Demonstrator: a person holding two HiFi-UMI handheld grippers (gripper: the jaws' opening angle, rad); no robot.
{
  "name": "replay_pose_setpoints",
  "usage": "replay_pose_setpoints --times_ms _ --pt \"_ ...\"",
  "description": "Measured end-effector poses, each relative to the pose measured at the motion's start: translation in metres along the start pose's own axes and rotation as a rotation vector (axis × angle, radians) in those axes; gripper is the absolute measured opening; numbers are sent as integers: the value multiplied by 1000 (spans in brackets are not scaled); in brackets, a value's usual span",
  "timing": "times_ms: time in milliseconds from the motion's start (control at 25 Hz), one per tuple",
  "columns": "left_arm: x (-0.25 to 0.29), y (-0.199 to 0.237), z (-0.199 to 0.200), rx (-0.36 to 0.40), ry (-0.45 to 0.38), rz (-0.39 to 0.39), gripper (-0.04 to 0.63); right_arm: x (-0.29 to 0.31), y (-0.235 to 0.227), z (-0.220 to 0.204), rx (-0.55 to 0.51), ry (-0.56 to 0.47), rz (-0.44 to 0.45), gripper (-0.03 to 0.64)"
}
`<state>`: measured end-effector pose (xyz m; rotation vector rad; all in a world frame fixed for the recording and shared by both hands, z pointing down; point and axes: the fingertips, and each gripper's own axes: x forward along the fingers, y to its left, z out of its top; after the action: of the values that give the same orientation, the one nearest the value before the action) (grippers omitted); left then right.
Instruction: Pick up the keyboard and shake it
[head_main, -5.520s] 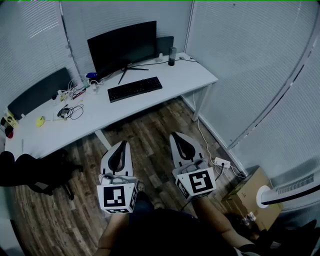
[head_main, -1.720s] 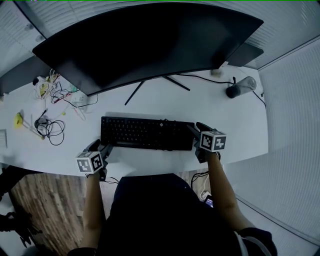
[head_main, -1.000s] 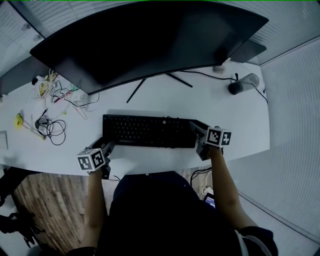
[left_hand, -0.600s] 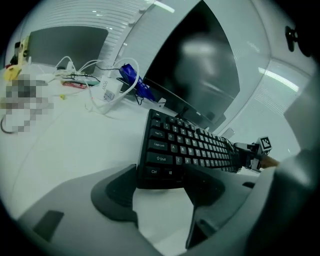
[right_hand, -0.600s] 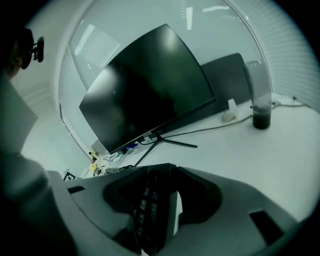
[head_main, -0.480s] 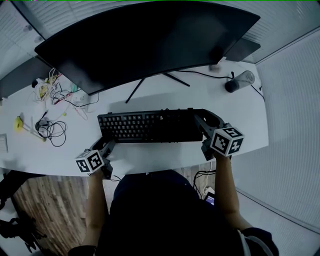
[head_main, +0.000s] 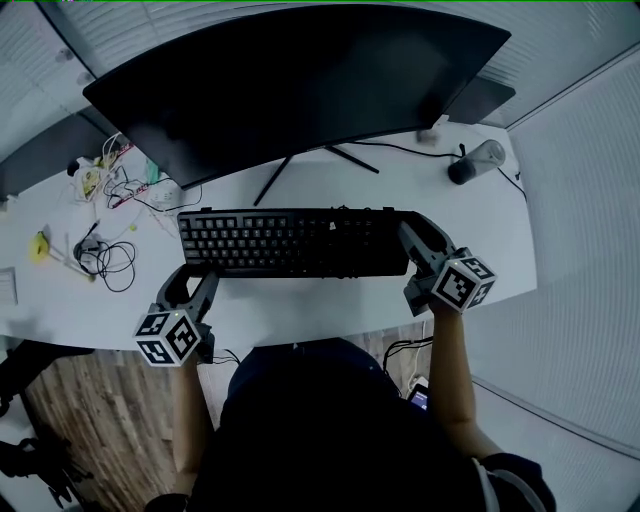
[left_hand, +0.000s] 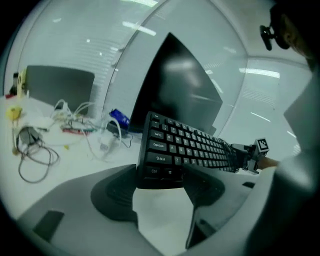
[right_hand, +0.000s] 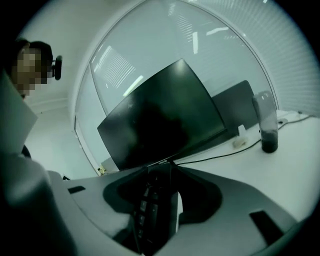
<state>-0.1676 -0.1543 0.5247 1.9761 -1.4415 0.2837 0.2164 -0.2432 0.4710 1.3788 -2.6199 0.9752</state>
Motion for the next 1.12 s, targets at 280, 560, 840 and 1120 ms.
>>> replay_pose_setpoints --times_ms 280,560,840,1120 --pt "-53 -41 69 303 -74 142 293 1 -19 -31 248 -135 128 189" --pt "-40 -18 36 152 -50 114 295 -3 -7 -20 172 -103 74 189" --pt "-17 -6 -18 -8 5 52 295 -8 -25 -52 176 -5 -15 189" --pt "-7 -2 -72 -83 85 39 295 -16 -50 -101 215 110 -70 189"
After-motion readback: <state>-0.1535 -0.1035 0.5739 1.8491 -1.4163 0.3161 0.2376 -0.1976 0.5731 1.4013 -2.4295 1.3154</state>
